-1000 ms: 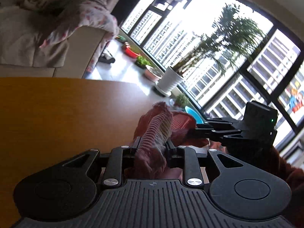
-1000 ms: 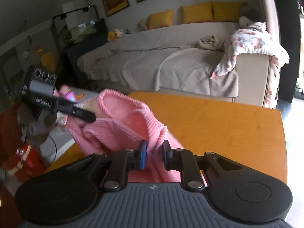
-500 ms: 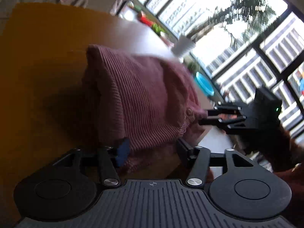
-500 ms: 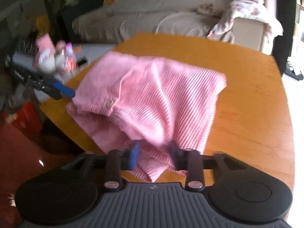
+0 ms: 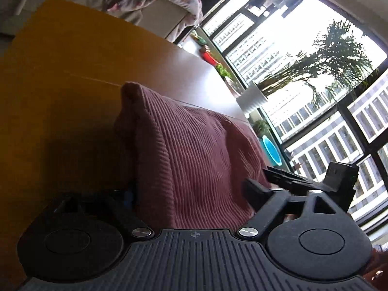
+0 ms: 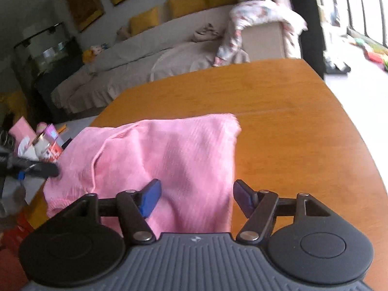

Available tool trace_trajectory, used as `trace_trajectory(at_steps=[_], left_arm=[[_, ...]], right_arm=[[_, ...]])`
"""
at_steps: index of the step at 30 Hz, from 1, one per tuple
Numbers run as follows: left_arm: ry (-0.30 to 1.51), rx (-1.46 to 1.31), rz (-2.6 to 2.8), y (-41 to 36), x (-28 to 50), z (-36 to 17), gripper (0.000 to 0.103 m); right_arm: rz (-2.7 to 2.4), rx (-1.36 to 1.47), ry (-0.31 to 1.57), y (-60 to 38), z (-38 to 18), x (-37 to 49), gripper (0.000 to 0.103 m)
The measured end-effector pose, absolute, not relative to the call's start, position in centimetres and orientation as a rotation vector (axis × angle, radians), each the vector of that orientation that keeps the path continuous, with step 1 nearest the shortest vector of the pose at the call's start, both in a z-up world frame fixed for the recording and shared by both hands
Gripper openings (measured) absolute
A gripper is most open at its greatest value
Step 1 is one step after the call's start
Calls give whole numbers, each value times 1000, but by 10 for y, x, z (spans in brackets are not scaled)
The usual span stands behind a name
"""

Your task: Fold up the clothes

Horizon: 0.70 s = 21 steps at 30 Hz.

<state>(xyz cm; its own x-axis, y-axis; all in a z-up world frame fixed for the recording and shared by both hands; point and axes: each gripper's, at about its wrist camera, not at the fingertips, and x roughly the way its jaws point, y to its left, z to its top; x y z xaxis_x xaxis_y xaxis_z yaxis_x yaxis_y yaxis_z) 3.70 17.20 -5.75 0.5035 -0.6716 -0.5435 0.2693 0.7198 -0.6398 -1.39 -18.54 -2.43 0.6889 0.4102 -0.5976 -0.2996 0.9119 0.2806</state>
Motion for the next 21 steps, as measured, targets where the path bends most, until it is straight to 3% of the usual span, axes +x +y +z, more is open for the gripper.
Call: trace_trajectory(at_steps=[2, 8, 10, 14, 18, 20, 21], left_arm=[[868, -526, -565, 174, 52, -59, 66], [837, -477, -512, 173, 104, -52, 64], [846, -526, -527, 179, 108, -45, 66], [844, -564, -607, 198, 83, -35, 81], [899, -583, -645, 178, 69, -45, 81], [896, -569, -627, 178, 71, -45, 78], [895, -561, -618, 178, 71, -46, 69]], right_arm=[[415, 105, 672, -174, -22, -4, 56], [394, 202, 704, -164, -11, 54, 51], [431, 302, 745, -175, -5, 64, 52], [460, 364, 796, -191, -9, 41, 52], [451, 373, 833, -190, -25, 24, 52], [439, 333, 803, -181, -26, 25, 43], [432, 313, 788, -177, -27, 25, 31]])
